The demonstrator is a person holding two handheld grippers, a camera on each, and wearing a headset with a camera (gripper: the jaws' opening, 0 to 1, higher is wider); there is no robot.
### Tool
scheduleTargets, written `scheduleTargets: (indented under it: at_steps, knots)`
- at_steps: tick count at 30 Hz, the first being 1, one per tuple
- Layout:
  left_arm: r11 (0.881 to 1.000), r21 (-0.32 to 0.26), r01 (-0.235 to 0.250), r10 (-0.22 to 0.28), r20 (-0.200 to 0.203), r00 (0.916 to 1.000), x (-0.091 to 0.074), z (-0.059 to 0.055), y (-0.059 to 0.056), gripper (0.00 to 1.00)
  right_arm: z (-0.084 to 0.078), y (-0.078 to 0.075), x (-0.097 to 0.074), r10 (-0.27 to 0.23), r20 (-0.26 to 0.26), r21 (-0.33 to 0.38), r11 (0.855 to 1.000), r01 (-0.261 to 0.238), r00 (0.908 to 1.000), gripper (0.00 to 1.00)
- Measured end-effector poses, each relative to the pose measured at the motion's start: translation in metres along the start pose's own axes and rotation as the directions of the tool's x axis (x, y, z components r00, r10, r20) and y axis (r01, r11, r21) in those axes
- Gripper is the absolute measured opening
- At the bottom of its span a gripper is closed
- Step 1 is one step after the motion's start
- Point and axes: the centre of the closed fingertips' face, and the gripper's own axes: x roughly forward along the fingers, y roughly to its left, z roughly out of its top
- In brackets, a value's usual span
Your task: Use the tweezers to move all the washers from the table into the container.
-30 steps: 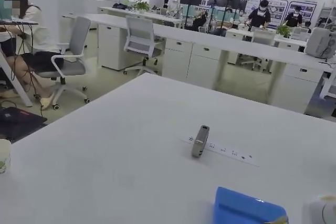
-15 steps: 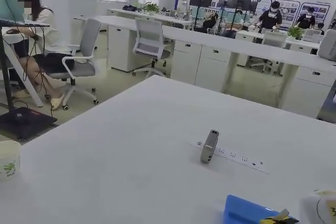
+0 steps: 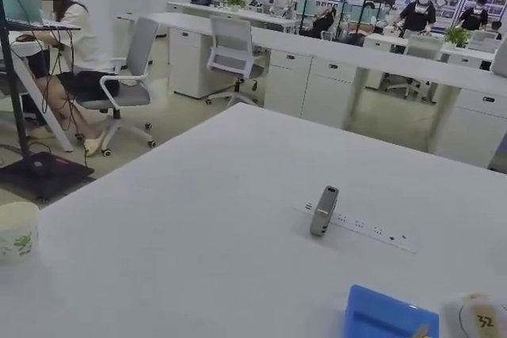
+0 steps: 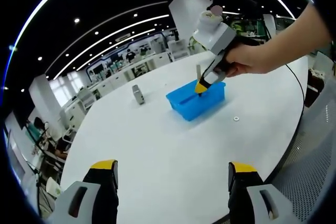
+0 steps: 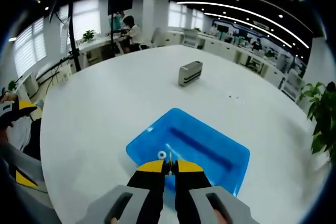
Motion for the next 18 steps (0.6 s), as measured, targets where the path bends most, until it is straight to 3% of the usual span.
scheduleTargets:
  at_steps: [7,11,18]
  knots:
    - [1.000,0.001,-0.001,0.001,-0.005,1.0000,0.0002,-0.0007,0.0004,0.88,-0.0083,-0.0017,0.0035,0.005,-0.015,0.011,1.000,-0.005,0.9999,0.03]
    - [1.000,0.002,0.001,-0.001,-0.007,1.0000,0.0005,-0.0010,0.0000,0.88,-0.0094,-0.0011,0.0050,0.024,-0.009,0.068,0.997,-0.024,0.9997,0.03]
    - [1.000,0.006,0.001,-0.001,-0.009,1.0000,0.0007,-0.0012,-0.0002,0.88,-0.0098,-0.0024,0.0052,0.013,-0.010,0.065,0.998,-0.012,0.9999,0.03]
